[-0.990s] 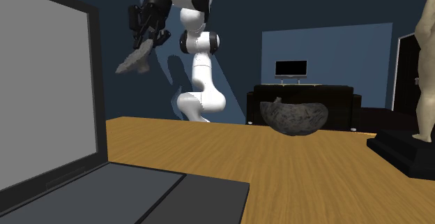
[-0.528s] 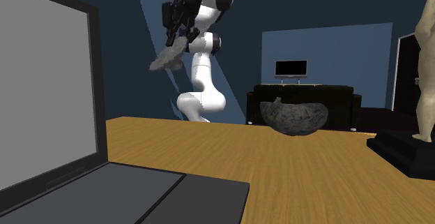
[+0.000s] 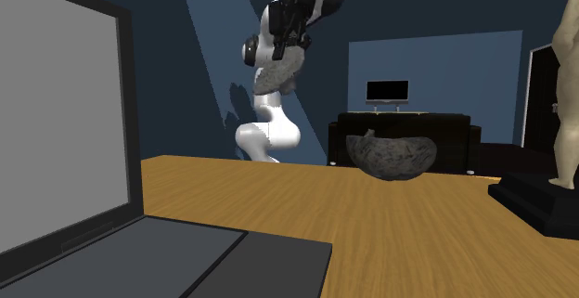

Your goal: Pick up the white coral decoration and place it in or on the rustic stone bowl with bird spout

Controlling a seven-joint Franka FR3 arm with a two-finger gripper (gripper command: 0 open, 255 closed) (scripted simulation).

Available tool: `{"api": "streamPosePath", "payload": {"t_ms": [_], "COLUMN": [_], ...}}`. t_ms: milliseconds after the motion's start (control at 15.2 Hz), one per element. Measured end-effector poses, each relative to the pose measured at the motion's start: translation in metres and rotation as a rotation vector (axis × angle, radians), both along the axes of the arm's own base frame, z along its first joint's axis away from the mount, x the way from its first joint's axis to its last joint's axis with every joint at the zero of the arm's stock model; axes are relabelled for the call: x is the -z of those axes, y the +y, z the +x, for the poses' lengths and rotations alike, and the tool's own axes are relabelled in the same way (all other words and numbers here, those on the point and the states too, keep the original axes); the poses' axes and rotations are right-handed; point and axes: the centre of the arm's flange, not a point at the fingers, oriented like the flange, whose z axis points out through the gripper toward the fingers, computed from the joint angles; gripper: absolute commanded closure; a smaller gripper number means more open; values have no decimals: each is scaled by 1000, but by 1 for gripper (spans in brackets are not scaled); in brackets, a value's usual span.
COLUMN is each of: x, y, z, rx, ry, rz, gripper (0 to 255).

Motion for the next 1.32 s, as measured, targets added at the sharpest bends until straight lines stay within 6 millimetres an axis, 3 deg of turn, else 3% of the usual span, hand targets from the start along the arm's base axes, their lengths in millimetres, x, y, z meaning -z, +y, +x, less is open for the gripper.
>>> {"api": "streamPosePath", "payload": {"t_ms": [726,1056,1320], "x": [-7,-10,4], "y": [140,215,230], "z": [-21,-28,-32], "rx": [0,-2,1], "ry": [0,0,0], "rz": [-1,-1,0], "gripper": [255,255,255]}}
